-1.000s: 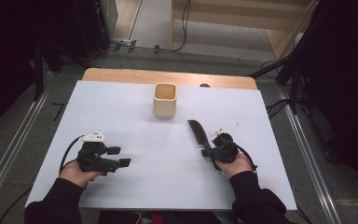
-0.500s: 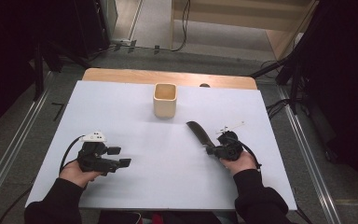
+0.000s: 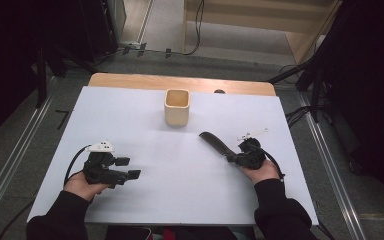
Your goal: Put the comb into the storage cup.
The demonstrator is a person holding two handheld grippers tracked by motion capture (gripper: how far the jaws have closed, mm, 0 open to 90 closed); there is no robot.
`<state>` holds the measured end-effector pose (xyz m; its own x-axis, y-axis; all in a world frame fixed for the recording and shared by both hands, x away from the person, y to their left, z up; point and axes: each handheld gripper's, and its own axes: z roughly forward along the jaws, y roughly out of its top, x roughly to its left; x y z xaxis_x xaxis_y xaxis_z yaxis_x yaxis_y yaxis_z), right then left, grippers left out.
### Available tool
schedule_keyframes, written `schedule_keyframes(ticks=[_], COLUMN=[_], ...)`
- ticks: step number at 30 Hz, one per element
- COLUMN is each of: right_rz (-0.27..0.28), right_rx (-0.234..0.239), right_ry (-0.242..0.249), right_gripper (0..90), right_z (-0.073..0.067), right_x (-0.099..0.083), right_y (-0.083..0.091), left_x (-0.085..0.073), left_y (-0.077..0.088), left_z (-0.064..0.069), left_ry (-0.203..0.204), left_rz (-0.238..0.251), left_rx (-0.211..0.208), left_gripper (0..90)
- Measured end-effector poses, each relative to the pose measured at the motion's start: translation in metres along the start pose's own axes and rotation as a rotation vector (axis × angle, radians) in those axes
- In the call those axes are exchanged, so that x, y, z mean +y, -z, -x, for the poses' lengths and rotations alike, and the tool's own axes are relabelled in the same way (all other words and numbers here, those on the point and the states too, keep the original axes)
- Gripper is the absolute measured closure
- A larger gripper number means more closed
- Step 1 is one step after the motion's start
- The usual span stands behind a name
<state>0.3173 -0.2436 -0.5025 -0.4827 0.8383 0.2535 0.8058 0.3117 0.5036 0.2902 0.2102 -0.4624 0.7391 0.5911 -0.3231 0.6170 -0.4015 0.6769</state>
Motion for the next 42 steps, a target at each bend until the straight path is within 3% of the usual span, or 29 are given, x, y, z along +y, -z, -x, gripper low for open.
schedule_keyframes(ticks=[6,12,15,18,19,21,26,31,42], right_rz=[-0.001,0.028,0.092,0.125,0.175,0.195,0.2,0.199,0.215], right_rx=[-0.004,0.057,0.075,0.094,0.116,0.137,0.172,0.191,0.195], right_ry=[0.01,0.004,0.058,0.068,0.081,0.076,0.064,0.088,0.13], right_gripper=[85.1,73.7,61.6,55.0,51.7,46.3,37.0,29.2,26.1], right_z=[-0.001,-0.01,-0.022,-0.026,-0.029,-0.031,-0.036,-0.042,-0.047], right_x=[0.0,-0.002,-0.006,-0.009,-0.012,-0.013,-0.018,-0.023,-0.032], right_y=[0.001,0.012,0.025,0.031,0.037,0.04,0.045,0.048,0.048], left_x=[0.0,0.0,-0.001,-0.001,-0.001,-0.001,-0.001,-0.002,-0.008], left_y=[0.0,0.001,0.001,0.0,0.0,0.0,0.001,0.002,0.007], left_z=[0.0,-0.001,-0.001,-0.001,0.0,0.0,0.0,0.001,0.005], left_ry=[0.002,0.003,0.003,0.004,0.004,0.005,0.008,0.01,0.019], left_rz=[0.003,0.001,0.002,0.003,0.003,0.003,0.005,0.009,0.02], left_rx=[0.002,0.002,0.002,0.002,0.003,0.003,0.002,-0.003,-0.011], left_gripper=[27.9,27.9,27.9,27.9,27.9,27.9,27.9,27.9,27.9])
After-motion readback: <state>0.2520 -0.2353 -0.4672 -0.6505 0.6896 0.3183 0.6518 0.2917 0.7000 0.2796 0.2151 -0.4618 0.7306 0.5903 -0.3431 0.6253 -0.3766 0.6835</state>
